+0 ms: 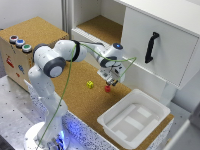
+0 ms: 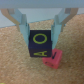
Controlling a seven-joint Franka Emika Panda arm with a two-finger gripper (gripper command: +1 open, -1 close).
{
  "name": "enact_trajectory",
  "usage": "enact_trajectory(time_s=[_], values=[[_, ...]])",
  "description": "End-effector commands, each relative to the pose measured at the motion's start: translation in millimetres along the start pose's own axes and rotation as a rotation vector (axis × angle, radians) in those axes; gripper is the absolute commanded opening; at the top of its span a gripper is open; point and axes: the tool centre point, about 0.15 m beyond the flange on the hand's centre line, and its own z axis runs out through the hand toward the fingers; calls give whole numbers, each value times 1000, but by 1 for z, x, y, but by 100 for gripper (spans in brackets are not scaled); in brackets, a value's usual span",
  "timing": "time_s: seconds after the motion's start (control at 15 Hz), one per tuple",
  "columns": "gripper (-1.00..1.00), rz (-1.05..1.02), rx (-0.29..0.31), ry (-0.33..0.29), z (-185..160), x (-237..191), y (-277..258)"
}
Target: Put the grasped purple block on top of the yellow block
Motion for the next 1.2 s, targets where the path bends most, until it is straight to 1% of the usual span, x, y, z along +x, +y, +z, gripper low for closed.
enact_trajectory(time_s=[0.0,0.13,0.4,0.53,0.6,0.67,0.93,1.13], values=[[-100,25,-65,-15,0,-40,-56],[-100,33,-51,-34,8,-60,-66],[-100,48,-42,-61,22,-91,-81],[-100,43,-31,-70,30,-97,-87],[-100,36,-32,-73,34,-97,-89],[-100,27,-14,-75,36,-95,-91],[-100,-6,-20,-76,47,-81,-92],[-100,-22,-24,-73,49,-70,-92]])
